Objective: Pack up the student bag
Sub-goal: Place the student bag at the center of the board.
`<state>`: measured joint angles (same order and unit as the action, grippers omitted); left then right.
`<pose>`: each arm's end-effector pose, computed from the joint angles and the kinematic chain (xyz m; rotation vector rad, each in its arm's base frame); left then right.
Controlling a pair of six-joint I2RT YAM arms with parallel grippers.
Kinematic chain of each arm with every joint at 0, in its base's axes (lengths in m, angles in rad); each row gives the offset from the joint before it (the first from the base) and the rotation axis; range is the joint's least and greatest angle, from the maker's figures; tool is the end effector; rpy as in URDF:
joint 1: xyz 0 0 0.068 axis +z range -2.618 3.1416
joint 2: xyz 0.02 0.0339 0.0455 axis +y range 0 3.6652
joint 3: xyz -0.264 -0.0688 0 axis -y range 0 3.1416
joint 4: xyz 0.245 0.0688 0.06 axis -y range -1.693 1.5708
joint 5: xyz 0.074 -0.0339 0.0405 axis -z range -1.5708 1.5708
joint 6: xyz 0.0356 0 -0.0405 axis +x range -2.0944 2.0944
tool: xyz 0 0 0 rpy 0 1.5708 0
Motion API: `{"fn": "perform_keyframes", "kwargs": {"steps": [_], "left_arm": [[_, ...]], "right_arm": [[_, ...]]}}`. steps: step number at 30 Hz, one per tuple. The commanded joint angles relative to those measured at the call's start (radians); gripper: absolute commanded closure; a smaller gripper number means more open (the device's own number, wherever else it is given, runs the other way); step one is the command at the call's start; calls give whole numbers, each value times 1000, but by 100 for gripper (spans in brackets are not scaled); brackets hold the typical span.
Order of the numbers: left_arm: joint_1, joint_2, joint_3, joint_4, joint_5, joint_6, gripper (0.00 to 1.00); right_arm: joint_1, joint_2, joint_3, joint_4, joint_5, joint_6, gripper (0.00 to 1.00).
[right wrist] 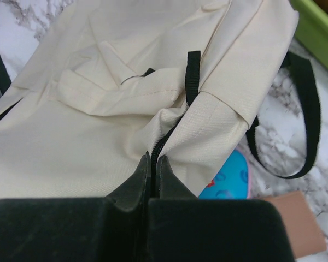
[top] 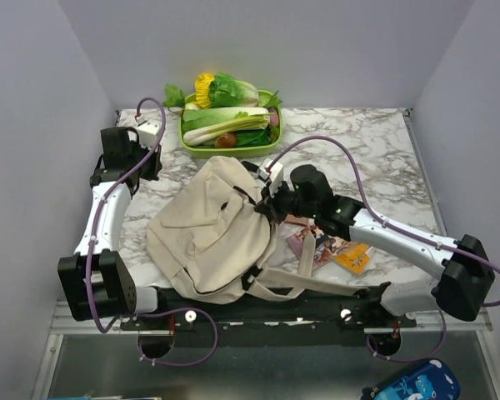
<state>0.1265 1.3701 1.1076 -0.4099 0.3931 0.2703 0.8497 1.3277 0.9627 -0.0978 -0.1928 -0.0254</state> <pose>0.3025 0.0247 0.3000 0.3657 2.1615 -0.2187 0.1957 0.2330 0.2897 -1.0016 1.8452 0.7050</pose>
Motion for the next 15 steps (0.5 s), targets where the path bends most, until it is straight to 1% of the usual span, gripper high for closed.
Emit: {"fn": "perform_keyframes", "kwargs": {"steps": [1, 2, 3, 5, 6, 8, 9, 10, 11, 12, 15], "left_arm": [[10, -58, -43, -61, 85, 7, 100], [10, -60, -49, -64, 102, -6, 100], [9, -60, -61, -67, 145, -17, 98], [-8, -55, -69, -69, 190, -29, 87], [-22, -52, -77, -67, 210, -29, 74], [-85, -42, -86, -63, 216, -17, 60], [-112, -39, -94, -55, 217, -2, 44], [-123, -34, -97, -49, 220, 6, 36], [-187, -20, -100, -44, 225, 15, 30], [-208, -13, -103, -38, 225, 24, 25], [-267, 24, -109, -4, 227, 44, 22]], "right_arm": [[2, 56, 76, 119, 9, -214, 99], [2, 70, 85, 118, 22, -234, 99], [2, 85, 103, 110, 36, -257, 99], [2, 132, 111, 101, 76, -278, 99], [2, 148, 108, 101, 126, -289, 99], [2, 174, 82, 99, 177, -283, 99], [3, 179, 68, 101, 218, -283, 99], [2, 182, 35, 112, 234, -280, 99], [3, 177, 16, 148, 248, -274, 99], [3, 174, -4, 168, 263, -262, 99], [2, 162, -44, 216, 263, -248, 99]]}}
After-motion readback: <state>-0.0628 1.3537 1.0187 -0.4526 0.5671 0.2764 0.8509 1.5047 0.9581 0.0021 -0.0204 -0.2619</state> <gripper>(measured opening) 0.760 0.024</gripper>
